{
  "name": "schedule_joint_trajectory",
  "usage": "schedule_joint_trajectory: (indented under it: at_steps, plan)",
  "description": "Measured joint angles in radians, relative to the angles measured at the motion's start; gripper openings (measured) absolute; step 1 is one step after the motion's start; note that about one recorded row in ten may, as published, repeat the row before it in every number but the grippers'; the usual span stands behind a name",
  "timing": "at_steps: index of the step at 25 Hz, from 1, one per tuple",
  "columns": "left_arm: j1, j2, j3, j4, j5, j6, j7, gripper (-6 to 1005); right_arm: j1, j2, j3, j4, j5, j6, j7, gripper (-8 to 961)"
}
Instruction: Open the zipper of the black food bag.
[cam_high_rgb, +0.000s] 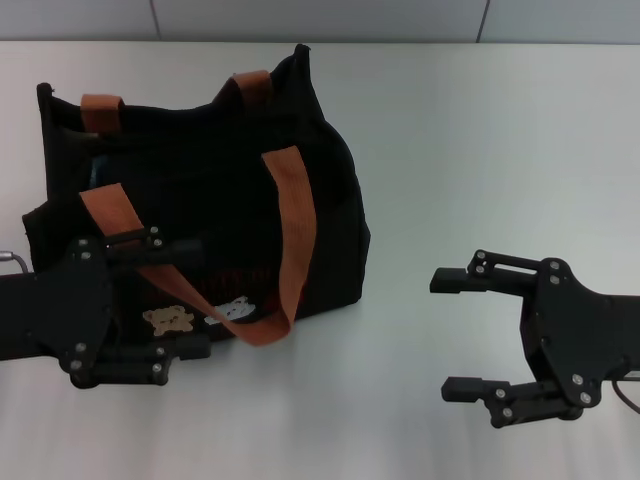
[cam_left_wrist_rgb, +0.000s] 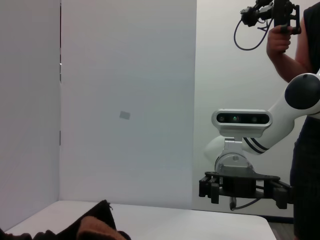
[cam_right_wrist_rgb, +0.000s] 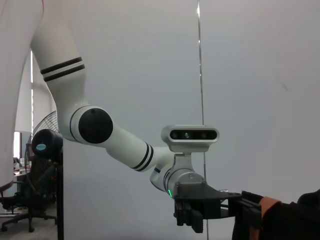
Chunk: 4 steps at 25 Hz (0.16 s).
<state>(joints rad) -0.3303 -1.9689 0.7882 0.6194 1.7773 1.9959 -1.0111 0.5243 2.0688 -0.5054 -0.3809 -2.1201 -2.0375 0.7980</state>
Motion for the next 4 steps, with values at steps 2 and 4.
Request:
schedule_joint_trajectory:
  at_steps: [2, 4]
  plan:
    - [0.0, 0.0, 0.0, 0.0, 0.0, 0.0, 0.0, 818, 0.0, 0.0, -0.001, 0.0, 0.0, 0.0, 0.0, 823]
    - [-0.003, 0.0, -0.001, 0.0, 0.001, -0.001, 0.0, 818, 0.0, 0.001, -0.001, -0.001, 0.0, 0.0, 0.0, 823]
